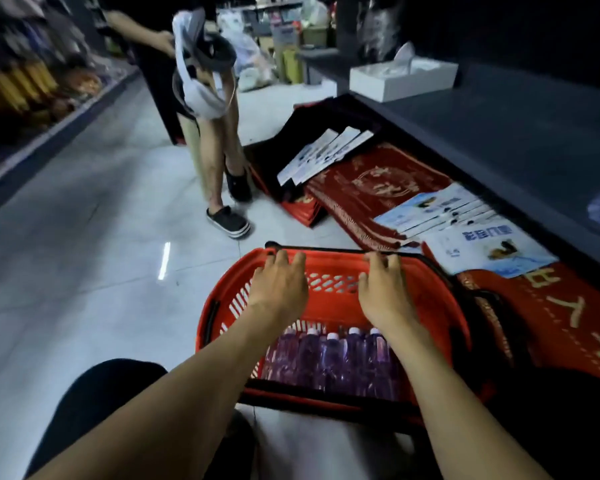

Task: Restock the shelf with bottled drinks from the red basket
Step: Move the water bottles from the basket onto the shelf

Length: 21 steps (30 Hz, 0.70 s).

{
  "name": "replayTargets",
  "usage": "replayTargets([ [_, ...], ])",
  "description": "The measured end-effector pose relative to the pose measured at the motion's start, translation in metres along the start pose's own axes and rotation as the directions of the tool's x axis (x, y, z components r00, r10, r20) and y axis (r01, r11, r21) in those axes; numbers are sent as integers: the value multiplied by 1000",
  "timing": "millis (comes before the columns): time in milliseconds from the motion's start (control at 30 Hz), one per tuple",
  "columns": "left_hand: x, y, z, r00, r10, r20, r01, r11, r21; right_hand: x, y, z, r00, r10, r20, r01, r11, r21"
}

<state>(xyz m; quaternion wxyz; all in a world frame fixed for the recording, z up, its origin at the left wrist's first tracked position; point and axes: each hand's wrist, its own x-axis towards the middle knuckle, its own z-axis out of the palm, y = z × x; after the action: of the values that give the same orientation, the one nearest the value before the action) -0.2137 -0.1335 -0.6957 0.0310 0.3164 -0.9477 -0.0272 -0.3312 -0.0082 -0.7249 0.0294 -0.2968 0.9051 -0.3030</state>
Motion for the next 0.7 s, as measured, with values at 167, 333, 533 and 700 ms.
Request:
replayTargets([
  [167,16,-20,56,948,-39,316,69,994,-85,15,15,68,950,133,282,-129,991,-33],
  [333,38,-22,120,842,-30,538,141,976,-166,19,61,114,813,345,469,-367,929,-49],
  [533,46,-27,188,745,-94,661,353,895,-271,-1,148,163,608,590,532,-671,739,-53],
  [700,45,-33,239,631,-140,763,577,742,-341,-7,157,166,482,566,669,-761,649,-1],
])
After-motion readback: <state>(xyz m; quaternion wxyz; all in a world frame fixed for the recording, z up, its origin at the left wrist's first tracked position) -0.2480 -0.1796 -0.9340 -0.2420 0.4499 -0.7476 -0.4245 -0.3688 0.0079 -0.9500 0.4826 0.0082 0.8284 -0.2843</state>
